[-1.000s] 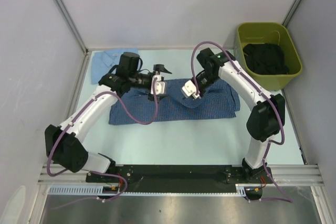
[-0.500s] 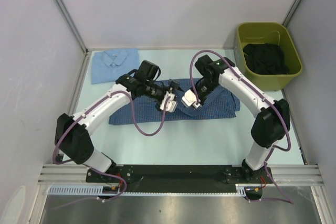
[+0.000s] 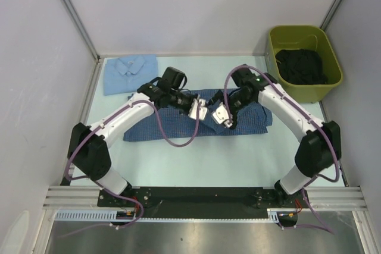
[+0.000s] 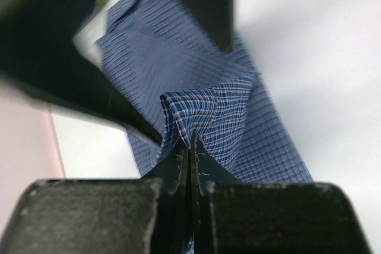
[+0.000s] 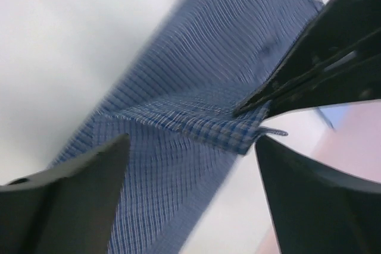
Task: Fold and stack the long sleeve shirts
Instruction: Fold the shirt
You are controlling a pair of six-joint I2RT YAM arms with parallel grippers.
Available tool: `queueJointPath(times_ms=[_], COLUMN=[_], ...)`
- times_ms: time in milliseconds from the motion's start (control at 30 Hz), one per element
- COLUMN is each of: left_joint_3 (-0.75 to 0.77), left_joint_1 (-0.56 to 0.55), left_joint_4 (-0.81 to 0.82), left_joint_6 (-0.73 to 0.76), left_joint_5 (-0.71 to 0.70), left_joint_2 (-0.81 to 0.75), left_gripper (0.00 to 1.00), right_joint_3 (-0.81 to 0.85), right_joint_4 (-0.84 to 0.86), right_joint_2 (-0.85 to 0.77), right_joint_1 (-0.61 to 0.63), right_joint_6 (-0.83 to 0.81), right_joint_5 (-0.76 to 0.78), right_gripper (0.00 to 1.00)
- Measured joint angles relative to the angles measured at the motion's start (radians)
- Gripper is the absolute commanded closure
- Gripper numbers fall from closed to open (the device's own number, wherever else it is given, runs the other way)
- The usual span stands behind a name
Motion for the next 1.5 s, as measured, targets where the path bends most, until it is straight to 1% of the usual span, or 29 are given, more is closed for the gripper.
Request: queueJointPath(times_ms=[100,167,233,333,433,500,567,600,667,733,767,867,967,1067,1133,1167,1200,1233,1333,1433,1500], left_joint_3=[0.016,0.071,0.196,0.397,0.582,0.669,0.721,0.730,0.726,0.681,0.638,0.500,0.368,0.314,0.297,0.295,0.295,0.297,0.315,0.314,0.304], left_joint_1=[0.040,0.068,0.100,0.145,0.179,0.194,0.201,0.201,0.198,0.196,0.196,0.196,0.204,0.218,0.241,0.254,0.278,0.294,0.344,0.370,0.379], left_joint_4=[0.130,0.212,0.311,0.456,0.547,0.582,0.605,0.619,0.632,0.661,0.692,0.707,0.642,0.465,0.344,0.299,0.240,0.196,-0.012,-0.217,-0.312], left_joint_6=[-0.178,-0.311,-0.484,-0.726,-0.912,-0.990,-1.039,-1.052,-1.061,-1.057,-1.048,-0.996,-0.872,-0.642,-0.501,-0.453,-0.385,-0.336,-0.117,0.107,0.218], left_joint_5=[-0.009,-0.029,-0.076,-0.182,-0.285,-0.336,-0.364,-0.365,-0.351,-0.307,-0.279,-0.174,-0.037,0.086,0.145,0.162,0.184,0.193,0.200,0.174,0.158], left_joint_2=[0.014,0.050,0.133,0.269,0.393,0.457,0.505,0.520,0.534,0.531,0.522,0.480,0.421,0.367,0.331,0.318,0.302,0.295,0.286,0.286,0.286], left_gripper=[1.00,1.00,1.00,1.00,1.00,1.00,1.00,1.00,1.00,1.00,1.00,1.00,1.00,1.00,1.00,1.00,1.00,1.00,1.00,1.00,1.00], right_joint_3=[-0.086,-0.139,-0.175,-0.182,-0.182,-0.182,-0.182,-0.182,-0.182,-0.182,-0.182,-0.182,-0.176,-0.169,-0.166,-0.162,-0.156,-0.147,-0.107,-0.060,-0.042], right_joint_4=[0.146,0.237,0.318,0.437,0.492,0.504,0.503,0.499,0.486,0.464,0.453,0.428,0.396,0.364,0.349,0.341,0.330,0.319,0.291,0.265,0.255], right_joint_2=[-0.091,-0.154,-0.203,-0.222,-0.219,-0.217,-0.216,-0.214,-0.214,-0.212,-0.211,-0.192,-0.148,-0.095,-0.069,-0.059,-0.046,-0.031,0.030,0.104,0.143], right_joint_1=[-0.062,-0.124,-0.210,-0.341,-0.404,-0.424,-0.434,-0.437,-0.438,-0.438,-0.438,-0.438,-0.443,-0.453,-0.458,-0.459,-0.460,-0.460,-0.463,-0.469,-0.476], right_joint_6=[-0.010,-0.001,0.051,0.217,0.383,0.477,0.560,0.602,0.647,0.694,0.718,0.789,0.858,0.919,0.953,0.968,0.985,1.001,1.067,1.140,1.180], right_joint_5=[0.021,0.027,0.043,0.093,0.151,0.183,0.208,0.217,0.224,0.225,0.225,0.227,0.230,0.232,0.233,0.233,0.232,0.232,0.232,0.221,0.217], right_gripper=[0.00,0.00,0.00,0.00,0.00,0.00,0.03,0.06,0.09,0.11,0.12,0.15,0.16,0.17,0.17,0.17,0.21,0.23,0.28,0.29,0.29])
